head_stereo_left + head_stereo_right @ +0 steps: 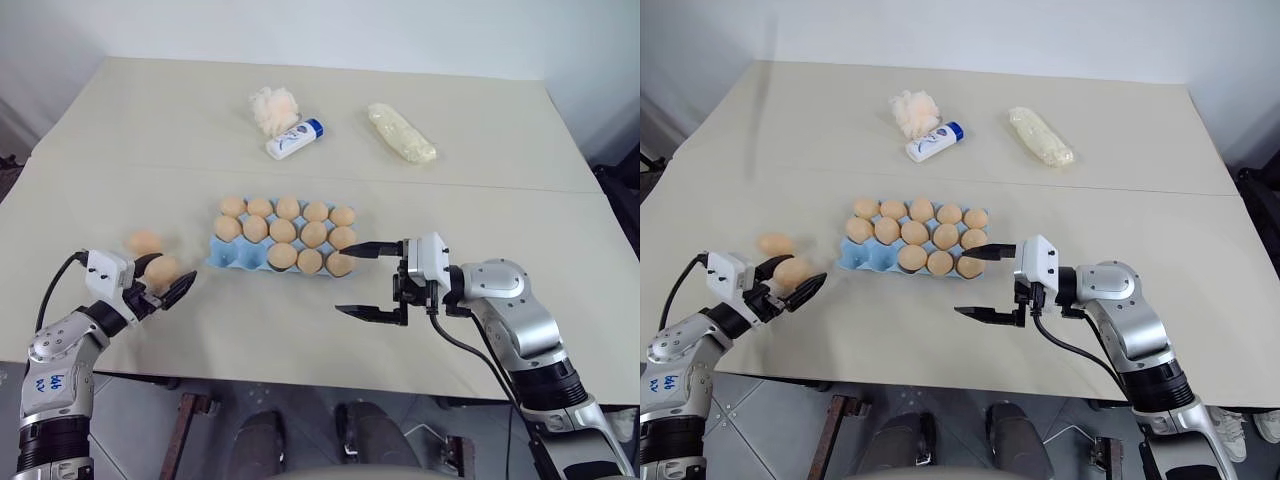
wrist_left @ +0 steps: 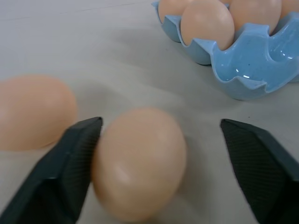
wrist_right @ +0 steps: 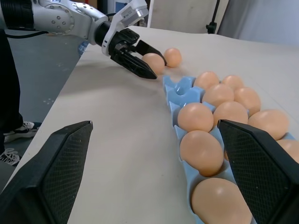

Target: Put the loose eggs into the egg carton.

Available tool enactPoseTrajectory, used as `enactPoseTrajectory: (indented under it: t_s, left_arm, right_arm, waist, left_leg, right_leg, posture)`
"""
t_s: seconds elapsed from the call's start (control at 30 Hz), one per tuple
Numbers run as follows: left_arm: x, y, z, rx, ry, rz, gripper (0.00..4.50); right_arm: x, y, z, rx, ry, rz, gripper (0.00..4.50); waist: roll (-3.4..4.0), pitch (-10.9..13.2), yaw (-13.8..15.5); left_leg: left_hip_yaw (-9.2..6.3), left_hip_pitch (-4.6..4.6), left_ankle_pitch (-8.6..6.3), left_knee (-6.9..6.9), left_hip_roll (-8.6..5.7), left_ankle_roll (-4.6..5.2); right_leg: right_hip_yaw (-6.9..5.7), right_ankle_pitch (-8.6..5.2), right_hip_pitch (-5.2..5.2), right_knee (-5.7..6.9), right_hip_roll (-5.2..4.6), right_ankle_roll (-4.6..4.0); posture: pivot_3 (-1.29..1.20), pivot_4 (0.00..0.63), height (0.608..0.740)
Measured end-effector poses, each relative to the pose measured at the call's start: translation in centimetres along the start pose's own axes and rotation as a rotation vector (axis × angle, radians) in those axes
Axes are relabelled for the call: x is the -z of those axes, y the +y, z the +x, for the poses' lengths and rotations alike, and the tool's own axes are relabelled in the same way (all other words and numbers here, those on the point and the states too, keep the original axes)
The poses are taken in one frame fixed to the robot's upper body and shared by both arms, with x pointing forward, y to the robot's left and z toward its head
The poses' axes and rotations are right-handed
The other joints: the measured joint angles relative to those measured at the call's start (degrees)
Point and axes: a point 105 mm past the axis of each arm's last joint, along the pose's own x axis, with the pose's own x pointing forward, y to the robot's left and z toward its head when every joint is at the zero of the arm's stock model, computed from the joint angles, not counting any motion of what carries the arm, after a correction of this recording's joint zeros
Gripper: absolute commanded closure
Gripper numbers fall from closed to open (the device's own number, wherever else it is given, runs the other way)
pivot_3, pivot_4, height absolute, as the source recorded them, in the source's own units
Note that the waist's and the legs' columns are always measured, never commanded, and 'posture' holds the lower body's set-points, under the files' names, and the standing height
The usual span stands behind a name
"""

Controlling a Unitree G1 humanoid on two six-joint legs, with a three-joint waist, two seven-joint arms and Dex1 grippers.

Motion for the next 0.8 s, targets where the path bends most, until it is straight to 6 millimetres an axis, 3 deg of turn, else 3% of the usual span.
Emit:
enactPoseTrajectory:
  t_s: [0.07, 0.17, 0.37, 0.5, 0.63, 0.8]
  left_arm:
    - [0.2, 0.0, -0.1, 0.004, 0.002, -0.007, 1.85]
    - [-1.1, -0.3, -0.1, 0.020, -0.071, -0.004, 2.65]
    - [-6.7, -2.5, 0.8, 0.149, -0.214, 0.082, 2.65]
    - [-8.7, -5.4, 4.9, 0.302, -0.225, 0.124, 2.65]
    - [-7.3, -7.3, 7.7, 0.394, -0.159, 0.122, 2.65]
    - [-6.2, -8.5, 8.2, 0.460, -0.125, 0.108, 2.65]
  right_arm:
    - [0.0, 0.0, 0.0, 0.004, 0.000, 0.000, 0.00]
    - [0.0, 0.1, 0.0, 0.006, -0.001, 0.000, 0.00]
    - [0.3, 0.3, -0.1, 0.012, 0.005, 0.017, 0.00]
    - [0.3, 0.3, -0.1, 0.019, 0.005, 0.016, 0.00]
    - [0.3, 0.0, -0.1, 0.046, 0.013, 0.005, 0.00]
    - [0.2, -0.3, -0.1, 0.078, 0.013, 0.001, 0.00]
  waist:
    - [0.00, 0.00, 0.01]
    - [0.00, 0.00, 0.09]
    - [0.00, 0.00, 0.28]
    - [0.02, 0.01, 0.79]
    - [0.02, 0.01, 0.17]
    - [0.02, 0.01, 0.09]
  left_leg:
    - [-0.01, -0.01, 0.00, 0.00, 0.00, -0.01]
    - [-0.02, -0.04, 0.00, -0.02, 0.00, -0.01]
    - [-0.09, -0.03, 0.06, 0.00, -0.05, -0.02]
    - [-0.14, -0.02, 0.21, 0.06, -0.16, 0.05]
    - [-0.08, -0.02, 0.25, 0.00, -0.18, 0.05]
    - [-0.10, -0.06, 0.33, -0.11, -0.08, -0.09]
  right_leg:
    - [-0.01, 0.00, 0.00, 0.00, 0.00, 0.00]
    - [-0.04, 0.00, 0.00, -0.05, -0.02, 0.00]
    - [-0.08, 0.00, 0.04, -0.03, -0.02, 0.00]
    - [-0.11, 0.08, 0.11, -0.01, -0.06, 0.02]
    - [-0.07, 0.10, 0.04, 0.03, -0.06, 0.04]
    - [-0.09, 0.09, -0.07, 0.04, 0.04, 0.03]
  posture:
    - [0.00, 0.150, 0.740]
    - [0.00, 0.150, 0.740]
    - [0.00, 0.150, 0.740]
    - [0.00, 0.150, 0.740]
    - [0.00, 0.150, 0.740]
    - [0.00, 0.150, 0.740]
